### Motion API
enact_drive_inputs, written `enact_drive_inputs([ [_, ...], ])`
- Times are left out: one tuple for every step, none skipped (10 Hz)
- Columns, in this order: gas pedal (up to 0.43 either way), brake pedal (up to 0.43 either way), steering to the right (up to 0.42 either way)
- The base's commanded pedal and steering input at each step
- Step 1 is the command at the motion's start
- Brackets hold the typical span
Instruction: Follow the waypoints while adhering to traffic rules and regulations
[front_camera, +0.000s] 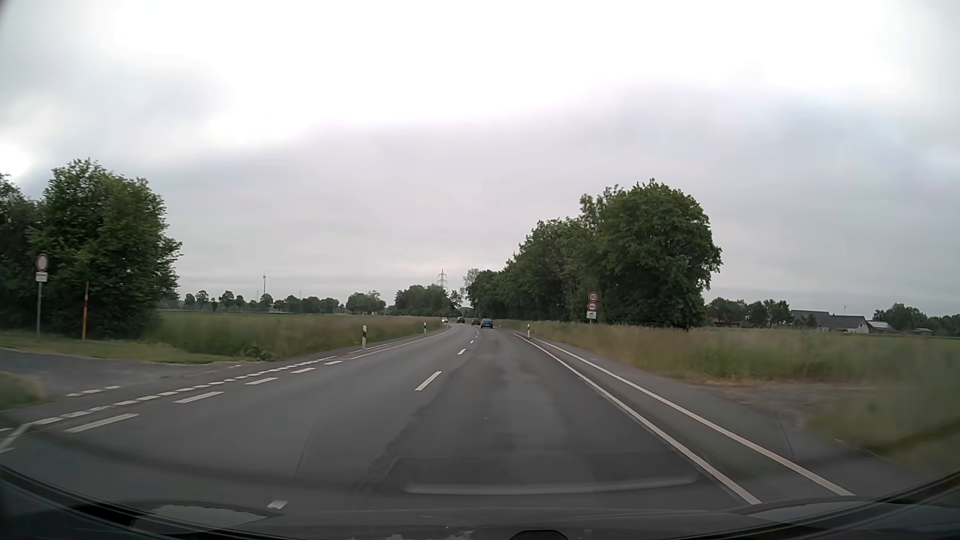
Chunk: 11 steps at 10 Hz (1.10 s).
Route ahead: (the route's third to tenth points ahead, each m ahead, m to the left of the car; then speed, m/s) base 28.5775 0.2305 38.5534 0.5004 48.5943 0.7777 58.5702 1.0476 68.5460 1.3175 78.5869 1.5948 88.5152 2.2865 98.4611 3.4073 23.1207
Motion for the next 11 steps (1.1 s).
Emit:
enact_drive_inputs([
  [0.260, 0.000, -0.004],
  [0.260, 0.000, -0.003],
  [0.260, 0.000, -0.003],
  [0.260, 0.000, -0.003],
  [0.260, 0.000, -0.003],
  [0.260, 0.000, -0.003],
  [0.260, 0.000, -0.001],
  [0.260, 0.000, -0.001],
  [0.260, 0.000, 0.000],
  [0.260, 0.000, 0.004],
  [0.260, 0.000, 0.008],
])
